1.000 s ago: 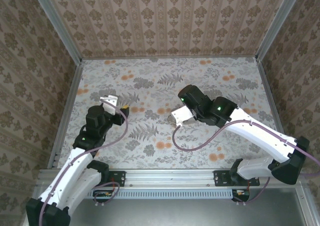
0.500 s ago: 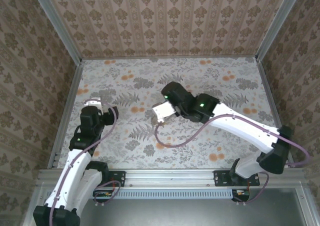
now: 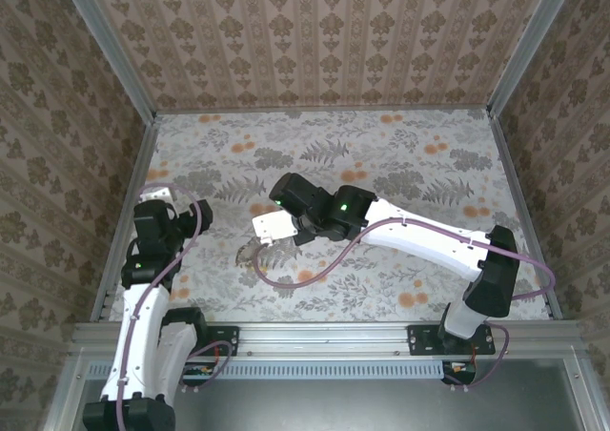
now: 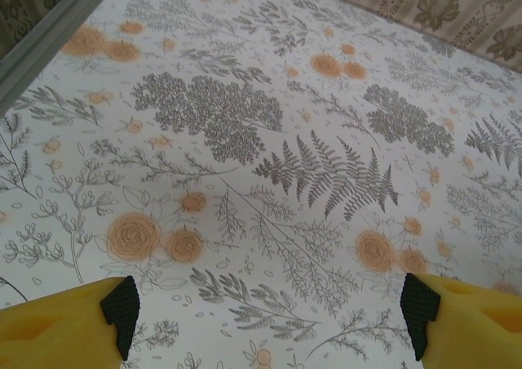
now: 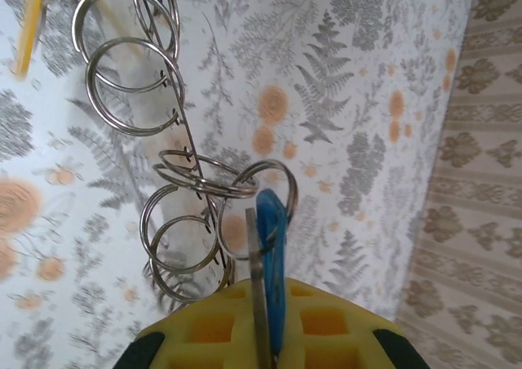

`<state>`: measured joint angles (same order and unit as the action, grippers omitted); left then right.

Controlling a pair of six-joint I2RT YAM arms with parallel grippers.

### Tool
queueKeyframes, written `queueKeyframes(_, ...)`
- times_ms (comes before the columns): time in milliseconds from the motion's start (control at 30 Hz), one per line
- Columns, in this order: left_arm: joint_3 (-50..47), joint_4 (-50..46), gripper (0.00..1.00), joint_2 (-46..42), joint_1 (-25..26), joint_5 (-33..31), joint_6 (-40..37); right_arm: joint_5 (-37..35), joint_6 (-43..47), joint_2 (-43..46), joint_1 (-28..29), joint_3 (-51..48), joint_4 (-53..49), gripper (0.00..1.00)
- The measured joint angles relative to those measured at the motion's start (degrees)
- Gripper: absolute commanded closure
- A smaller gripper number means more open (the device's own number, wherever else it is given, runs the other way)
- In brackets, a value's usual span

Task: Put the keys on the keyring

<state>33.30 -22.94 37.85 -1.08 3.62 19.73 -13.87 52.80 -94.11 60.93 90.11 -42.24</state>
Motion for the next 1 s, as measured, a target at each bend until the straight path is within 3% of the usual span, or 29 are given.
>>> queueKeyframes(267,-2.0,1.7,0.13,0.3,-0.5,2.6,0.1,3.2,-6.1,3.0,0.4,-10.4,-0.3,1.0)
queueKeyframes(600,-3.5,3.4,0.12,0.5,-0.5,2.3,-0.2,6.9,-10.1,-3.5,-0.2,-6.5,-2.0,1.0)
queueKeyframes(1000,-4.8,4.6,0.12,0.5,-0.6,3.3,-0.5,11.6,-13.6,-16.9,-14.0,-0.5,-5.0,1.0)
